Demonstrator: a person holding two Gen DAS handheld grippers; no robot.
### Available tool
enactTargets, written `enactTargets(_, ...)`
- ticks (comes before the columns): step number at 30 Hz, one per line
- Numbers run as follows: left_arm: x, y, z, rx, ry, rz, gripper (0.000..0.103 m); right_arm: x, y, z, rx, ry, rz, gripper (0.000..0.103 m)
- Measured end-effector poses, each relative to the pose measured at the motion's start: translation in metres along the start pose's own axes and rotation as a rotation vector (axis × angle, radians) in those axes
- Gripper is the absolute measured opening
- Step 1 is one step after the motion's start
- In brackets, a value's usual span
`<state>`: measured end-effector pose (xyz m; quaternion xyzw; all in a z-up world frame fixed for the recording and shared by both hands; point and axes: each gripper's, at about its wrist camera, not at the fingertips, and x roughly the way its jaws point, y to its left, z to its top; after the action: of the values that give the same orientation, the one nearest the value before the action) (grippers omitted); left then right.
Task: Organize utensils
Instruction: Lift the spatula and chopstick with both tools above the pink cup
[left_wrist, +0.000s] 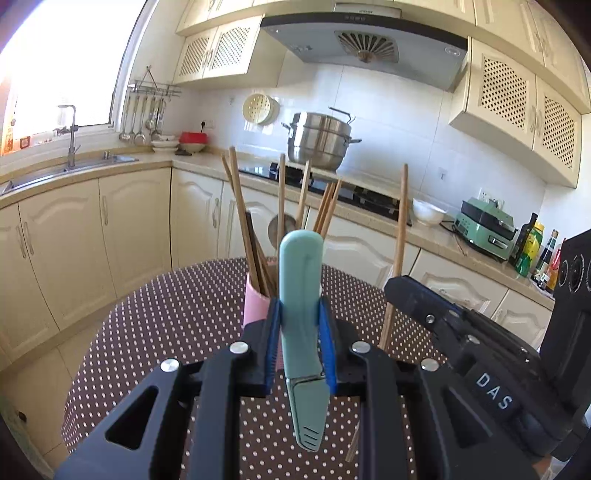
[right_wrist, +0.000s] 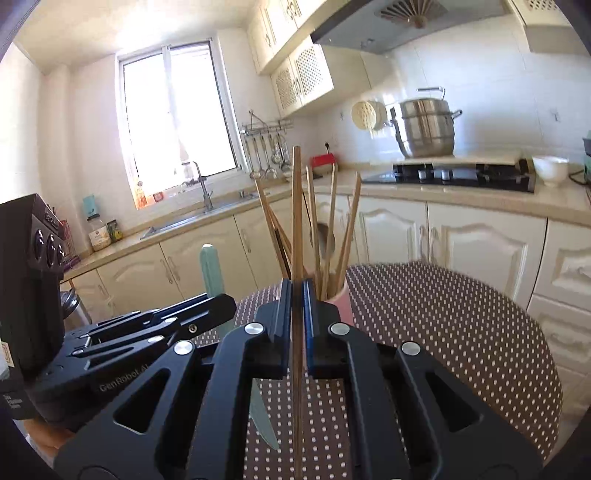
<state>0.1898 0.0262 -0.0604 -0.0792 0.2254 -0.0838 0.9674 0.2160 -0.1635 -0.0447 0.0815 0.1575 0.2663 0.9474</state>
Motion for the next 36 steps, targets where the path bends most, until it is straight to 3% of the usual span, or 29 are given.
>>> enactTargets(18, 0.005, -0.011, 0.087, 0.025, -0.201, 0.044, 0.02, 0.015, 0.005, 0.076, -0.05, -0.225, -0.007, 0.007)
enactTargets(26, 0.032, -0.001, 0.097, -0.001, -0.221, 0.052, 0.02, 0.035, 0.0, 0.082, -0.042, -0.317, -0.031, 0.007)
enactTargets(36, 0.068, 0.009, 0.088, 0.001, -0.185, 0.074, 0.02, 0.061, -0.009, 0.079, -0.032, -0.319, -0.037, 0.007)
